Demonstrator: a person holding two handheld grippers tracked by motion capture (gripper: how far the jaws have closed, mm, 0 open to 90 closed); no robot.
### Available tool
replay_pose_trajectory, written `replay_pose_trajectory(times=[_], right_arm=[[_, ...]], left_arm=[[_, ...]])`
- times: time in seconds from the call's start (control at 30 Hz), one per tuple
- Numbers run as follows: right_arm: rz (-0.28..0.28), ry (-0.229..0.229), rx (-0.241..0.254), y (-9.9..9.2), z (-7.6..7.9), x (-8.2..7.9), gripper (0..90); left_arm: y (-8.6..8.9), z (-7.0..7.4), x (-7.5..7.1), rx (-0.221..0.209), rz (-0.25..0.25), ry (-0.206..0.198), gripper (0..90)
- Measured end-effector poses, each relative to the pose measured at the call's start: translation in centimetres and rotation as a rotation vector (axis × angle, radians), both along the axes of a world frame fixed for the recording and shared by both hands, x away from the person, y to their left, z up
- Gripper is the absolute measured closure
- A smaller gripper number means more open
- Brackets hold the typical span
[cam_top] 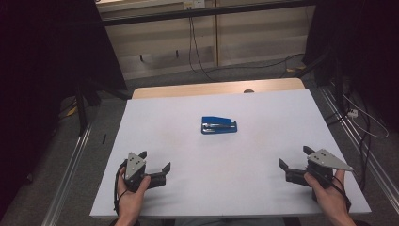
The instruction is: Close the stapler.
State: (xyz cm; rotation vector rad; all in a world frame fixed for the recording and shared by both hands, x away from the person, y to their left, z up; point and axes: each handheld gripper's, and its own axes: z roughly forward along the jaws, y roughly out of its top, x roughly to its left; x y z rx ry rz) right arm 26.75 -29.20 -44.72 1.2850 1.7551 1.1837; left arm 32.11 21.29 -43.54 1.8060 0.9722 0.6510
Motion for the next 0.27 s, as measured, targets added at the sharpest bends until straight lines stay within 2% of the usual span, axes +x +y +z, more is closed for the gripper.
replay_pose_trajectory(times=[0.13, 0.2, 0.27], right_arm=[[-0.005, -0.010, 0.016, 0.00, 0.08, 0.26, 3.3], [-0.005, -0.011, 0.009, 0.04, 0.06, 0.42, 3.2], [-0.002, -0.008, 0.011, 0.05, 0.02, 0.55, 3.1]], left_arm=[[-0.12, -0.12, 0.29, -0.021, -0.004, 0.024, 3.0], [-0.13, -0.06, 0.25, -0.022, -0.006, 0.021, 3.0], [-0.01, 0.03, 0.30, -0.052, 0.008, 0.027, 3.0]])
